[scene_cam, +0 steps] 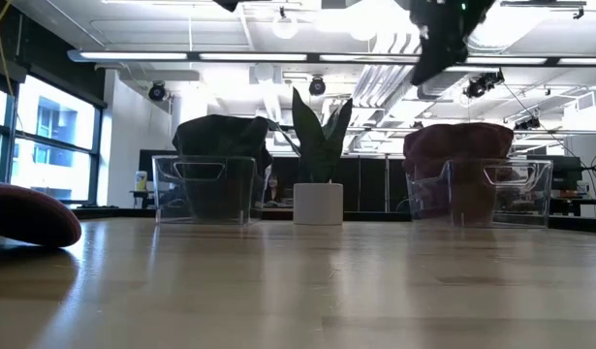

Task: Pick & Place hat
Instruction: Put the red cap into the right transparent bin

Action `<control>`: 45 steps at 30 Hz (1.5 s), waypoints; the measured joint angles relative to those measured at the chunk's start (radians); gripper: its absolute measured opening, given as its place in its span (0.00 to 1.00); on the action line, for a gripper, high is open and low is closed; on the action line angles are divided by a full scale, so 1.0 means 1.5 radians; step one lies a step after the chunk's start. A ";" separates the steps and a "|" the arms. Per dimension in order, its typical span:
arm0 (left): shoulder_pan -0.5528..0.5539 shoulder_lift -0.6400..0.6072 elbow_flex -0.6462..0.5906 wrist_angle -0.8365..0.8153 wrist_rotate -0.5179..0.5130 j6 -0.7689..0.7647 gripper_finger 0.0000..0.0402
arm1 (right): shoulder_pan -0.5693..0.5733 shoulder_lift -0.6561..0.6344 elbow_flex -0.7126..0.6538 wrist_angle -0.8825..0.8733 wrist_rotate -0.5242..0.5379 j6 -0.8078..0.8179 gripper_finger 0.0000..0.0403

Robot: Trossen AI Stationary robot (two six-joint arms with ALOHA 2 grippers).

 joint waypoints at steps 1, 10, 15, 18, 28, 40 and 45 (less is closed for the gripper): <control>0.000 0.000 0.000 0.001 0.000 -0.001 0.18 | 0.041 -0.005 -0.017 0.025 0.000 0.020 0.32; 0.000 0.000 0.000 0.001 -0.058 -0.081 0.18 | 0.364 -0.017 -0.281 0.442 -0.004 0.123 0.22; -0.003 0.000 0.000 -0.009 -0.034 -0.117 0.18 | 0.464 -0.016 -0.457 0.758 -0.017 0.148 0.16; -0.014 0.000 0.000 -0.045 -0.023 -0.144 0.18 | 0.497 -0.016 -0.551 0.924 -0.038 0.154 0.13; -0.084 0.001 0.086 -0.441 0.001 -0.416 0.18 | 0.508 -0.016 -0.736 1.190 0.023 0.133 0.05; -0.241 0.010 0.087 -0.714 0.144 -0.892 0.18 | 0.505 -0.016 -0.709 1.212 -0.024 0.129 0.00; -0.311 0.009 0.060 -0.715 0.176 -1.072 0.24 | 0.506 -0.016 -0.700 1.211 -0.038 0.130 0.00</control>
